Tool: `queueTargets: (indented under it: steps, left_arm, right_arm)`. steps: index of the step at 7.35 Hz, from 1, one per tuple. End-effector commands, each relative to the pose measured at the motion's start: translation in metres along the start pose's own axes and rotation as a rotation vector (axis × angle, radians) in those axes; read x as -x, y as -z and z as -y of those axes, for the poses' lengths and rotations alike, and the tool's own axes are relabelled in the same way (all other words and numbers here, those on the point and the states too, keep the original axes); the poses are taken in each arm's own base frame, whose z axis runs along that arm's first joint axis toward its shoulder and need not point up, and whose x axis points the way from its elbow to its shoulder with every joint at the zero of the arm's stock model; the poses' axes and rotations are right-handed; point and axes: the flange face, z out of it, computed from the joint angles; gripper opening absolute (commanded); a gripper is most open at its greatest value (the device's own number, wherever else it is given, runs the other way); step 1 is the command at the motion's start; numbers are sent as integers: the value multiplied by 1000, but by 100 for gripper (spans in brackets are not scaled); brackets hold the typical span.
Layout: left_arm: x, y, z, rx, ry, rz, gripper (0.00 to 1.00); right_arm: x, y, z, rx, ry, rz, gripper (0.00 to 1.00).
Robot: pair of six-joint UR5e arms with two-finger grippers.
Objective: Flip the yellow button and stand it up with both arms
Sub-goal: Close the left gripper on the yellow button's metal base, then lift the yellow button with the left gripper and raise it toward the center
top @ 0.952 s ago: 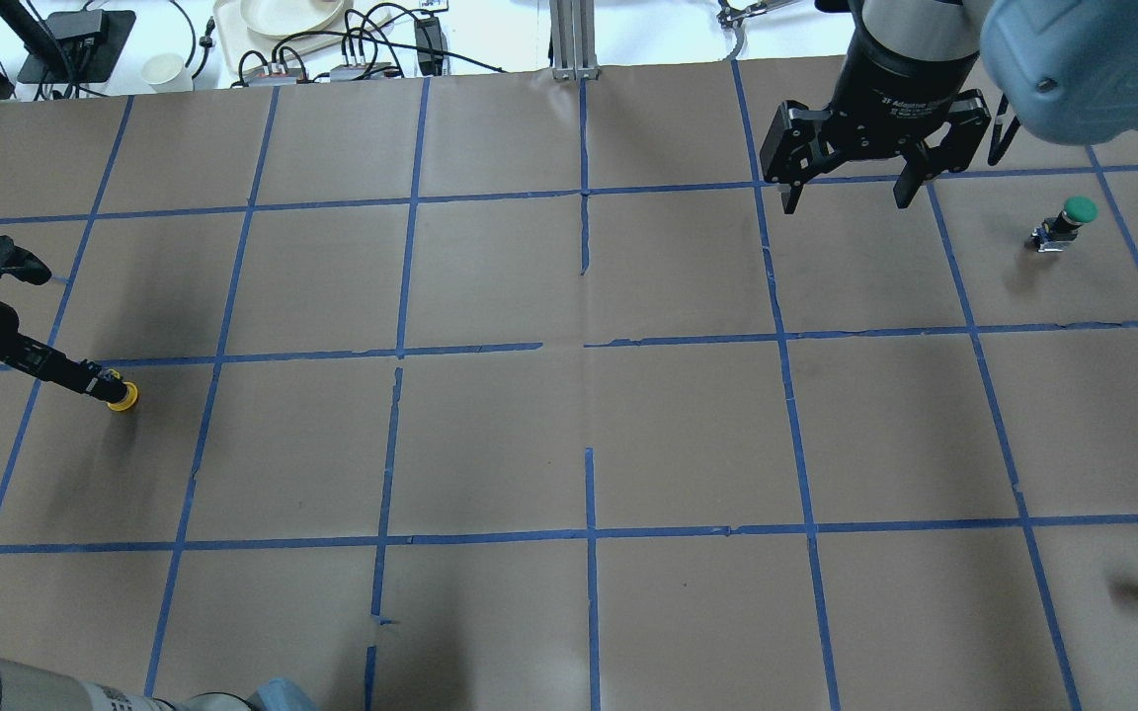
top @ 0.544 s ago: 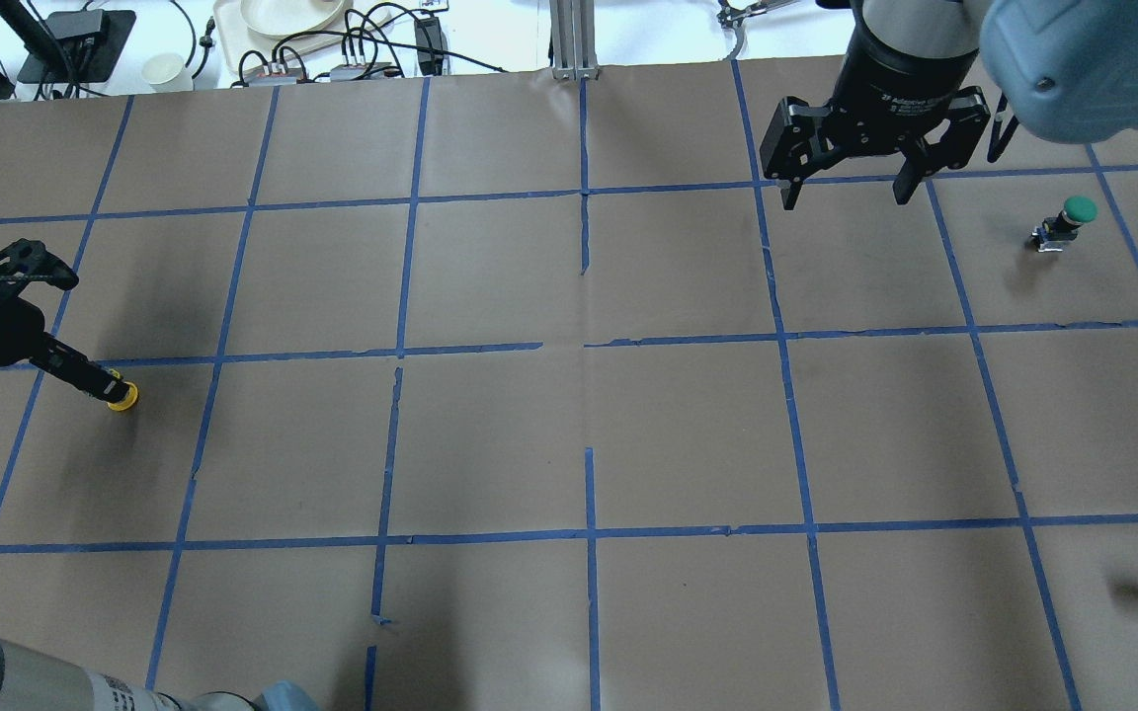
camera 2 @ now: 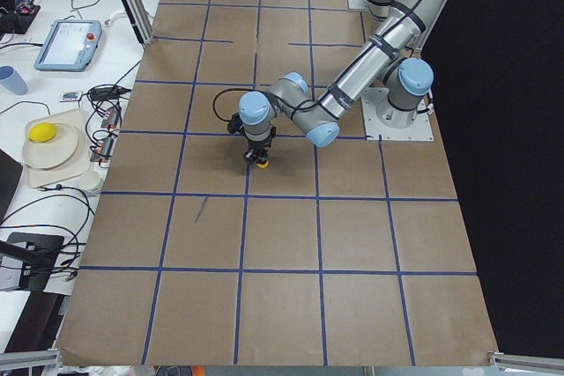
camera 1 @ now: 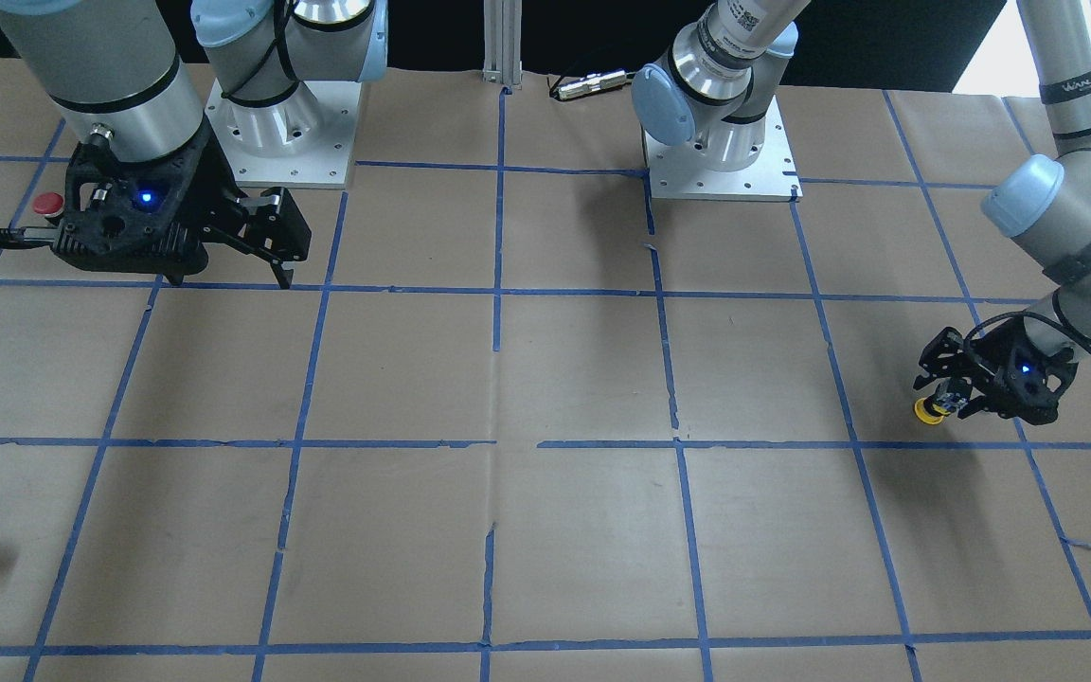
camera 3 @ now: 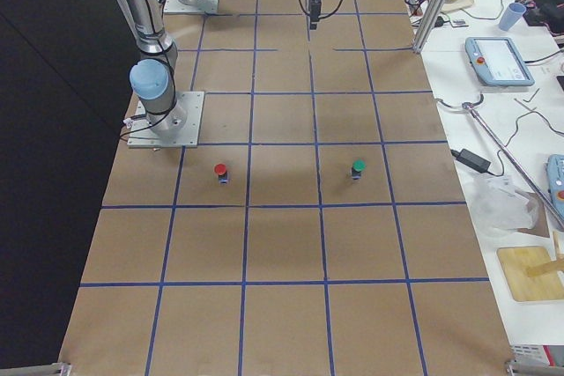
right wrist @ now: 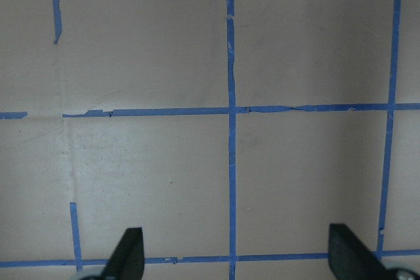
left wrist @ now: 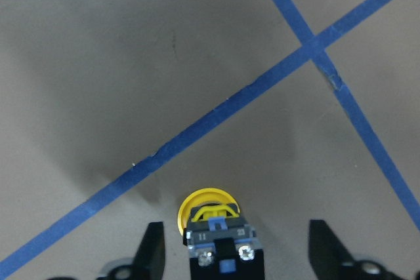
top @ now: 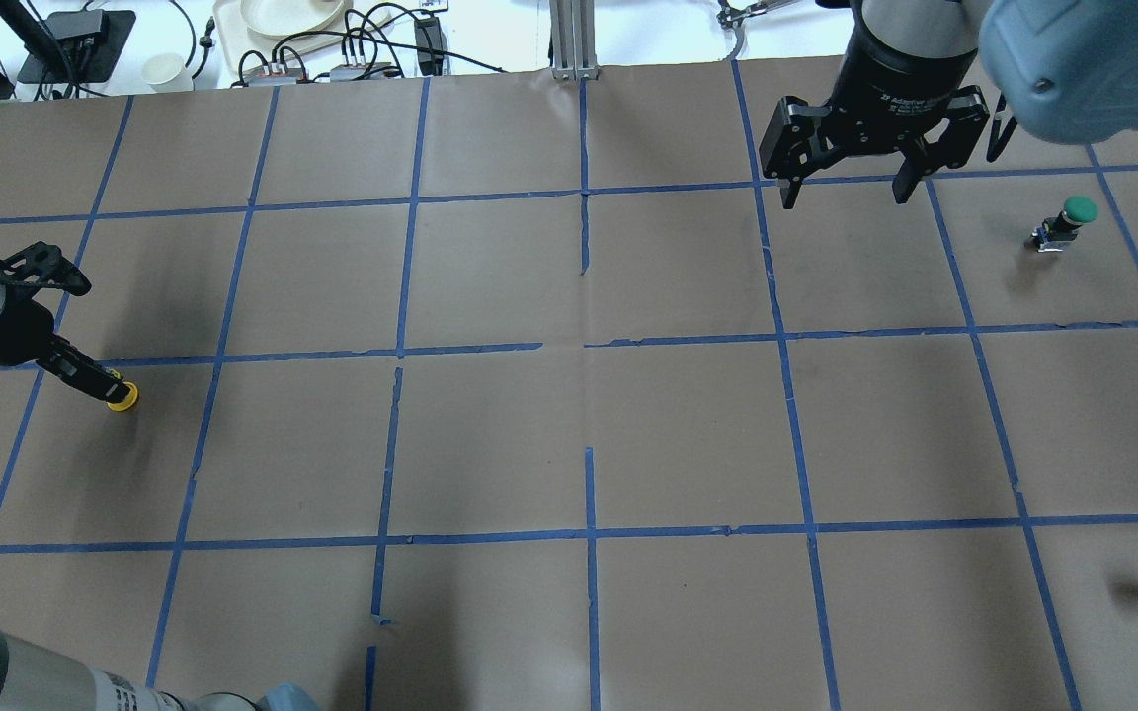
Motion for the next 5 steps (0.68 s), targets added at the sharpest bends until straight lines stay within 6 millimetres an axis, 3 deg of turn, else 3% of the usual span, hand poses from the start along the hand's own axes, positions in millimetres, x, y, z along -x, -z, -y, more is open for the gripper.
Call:
queueTargets:
  steps: [1, 3, 4, 5]
  left_arm:
    - [-4, 7, 6, 7, -19, 22, 9]
    - [-28, 30, 40, -12, -75, 46, 7]
    - [-47, 48, 63, -61, -99, -4, 7]
    - [-56, 79, 82, -144, -70, -89, 7]
  right_arm:
    - [0, -1, 0, 1, 1, 0, 100]
    - [0, -1, 0, 1, 1, 0, 100]
    - [0, 0, 0, 0, 1, 0, 100]
    - [0, -1, 0, 1, 2, -2, 100]
